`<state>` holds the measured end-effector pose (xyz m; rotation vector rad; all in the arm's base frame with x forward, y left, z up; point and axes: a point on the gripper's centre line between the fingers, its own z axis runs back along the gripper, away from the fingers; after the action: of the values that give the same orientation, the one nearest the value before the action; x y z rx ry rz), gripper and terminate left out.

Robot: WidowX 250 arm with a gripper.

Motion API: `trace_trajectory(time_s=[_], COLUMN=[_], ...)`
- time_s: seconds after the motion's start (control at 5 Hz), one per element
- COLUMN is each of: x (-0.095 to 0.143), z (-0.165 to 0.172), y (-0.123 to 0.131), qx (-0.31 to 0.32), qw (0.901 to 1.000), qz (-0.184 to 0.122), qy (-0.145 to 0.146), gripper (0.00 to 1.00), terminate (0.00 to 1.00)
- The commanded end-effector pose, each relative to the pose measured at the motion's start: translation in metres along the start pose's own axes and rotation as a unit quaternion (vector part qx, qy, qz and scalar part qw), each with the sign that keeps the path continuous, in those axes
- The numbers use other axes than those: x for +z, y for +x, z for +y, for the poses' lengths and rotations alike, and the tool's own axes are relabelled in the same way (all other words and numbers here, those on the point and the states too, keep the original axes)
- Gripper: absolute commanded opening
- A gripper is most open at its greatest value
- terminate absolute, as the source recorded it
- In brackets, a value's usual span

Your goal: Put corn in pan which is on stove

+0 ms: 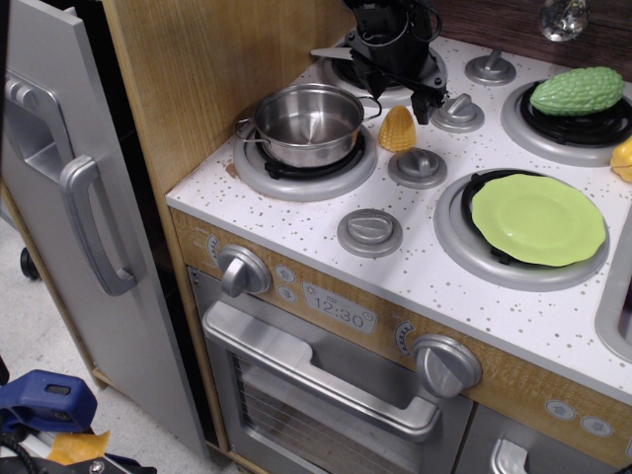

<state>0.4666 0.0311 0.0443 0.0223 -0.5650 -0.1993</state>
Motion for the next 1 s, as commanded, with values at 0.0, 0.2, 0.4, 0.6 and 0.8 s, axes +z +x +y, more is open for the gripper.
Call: trace_trajectory(time_s=[0.0,0.2,0.4,0.6,0.8], x=[0.0,-0.005,-0.009,-0.009,-0.011], z=[0.0,0.001,0.001,0.0,0.001], y=[0.0,0.006,0.007,0.008,0.014], qx=[0.0,-0.01,-0.014,-0.012,-0.018], qw=[1.0,0.9999,0.9997,0.9998,0.9995], qz=[0.0,-0.004,-0.007,-0.007,-0.009], qy=[0.0,-0.009,-0.017,-0.018,-0.023], gripper=[1.0,1.0,1.0,0.0,0.0], terminate=[0.0,0.0,0.0,0.0,0.0])
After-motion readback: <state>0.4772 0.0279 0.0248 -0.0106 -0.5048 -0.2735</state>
